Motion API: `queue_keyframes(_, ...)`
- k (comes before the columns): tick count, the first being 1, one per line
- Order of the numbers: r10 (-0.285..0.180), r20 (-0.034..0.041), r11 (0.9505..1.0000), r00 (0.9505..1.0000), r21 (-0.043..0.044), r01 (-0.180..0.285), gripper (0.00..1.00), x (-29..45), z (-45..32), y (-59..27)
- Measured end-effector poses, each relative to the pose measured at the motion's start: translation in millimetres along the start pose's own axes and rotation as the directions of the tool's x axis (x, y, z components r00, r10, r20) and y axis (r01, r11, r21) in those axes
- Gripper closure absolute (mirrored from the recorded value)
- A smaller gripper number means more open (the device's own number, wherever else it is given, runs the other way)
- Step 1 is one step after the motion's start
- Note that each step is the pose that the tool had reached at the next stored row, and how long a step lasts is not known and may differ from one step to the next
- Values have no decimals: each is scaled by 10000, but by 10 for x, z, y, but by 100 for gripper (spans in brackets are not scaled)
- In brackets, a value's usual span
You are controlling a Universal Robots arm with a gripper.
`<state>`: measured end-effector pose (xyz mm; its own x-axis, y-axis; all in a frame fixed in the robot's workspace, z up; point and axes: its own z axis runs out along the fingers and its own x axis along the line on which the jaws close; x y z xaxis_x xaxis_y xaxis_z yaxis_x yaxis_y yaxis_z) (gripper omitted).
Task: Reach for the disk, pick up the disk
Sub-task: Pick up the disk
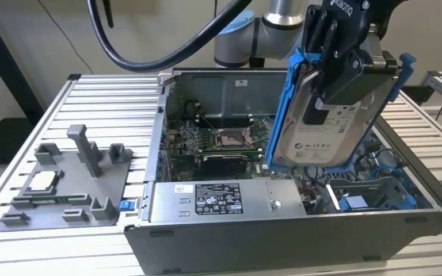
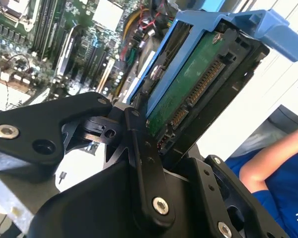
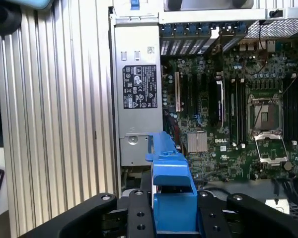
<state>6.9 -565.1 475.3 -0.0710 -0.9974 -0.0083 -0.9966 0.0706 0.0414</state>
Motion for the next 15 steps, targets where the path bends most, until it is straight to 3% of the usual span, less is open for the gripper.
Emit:
queue_keyframes(5, -1, -1, 10000, 10000, -4, 1, 100, 10, -4, -81)
queue_keyframes(15, 0, -6, 10000, 10000, -78, 0, 100, 45, -17, -390)
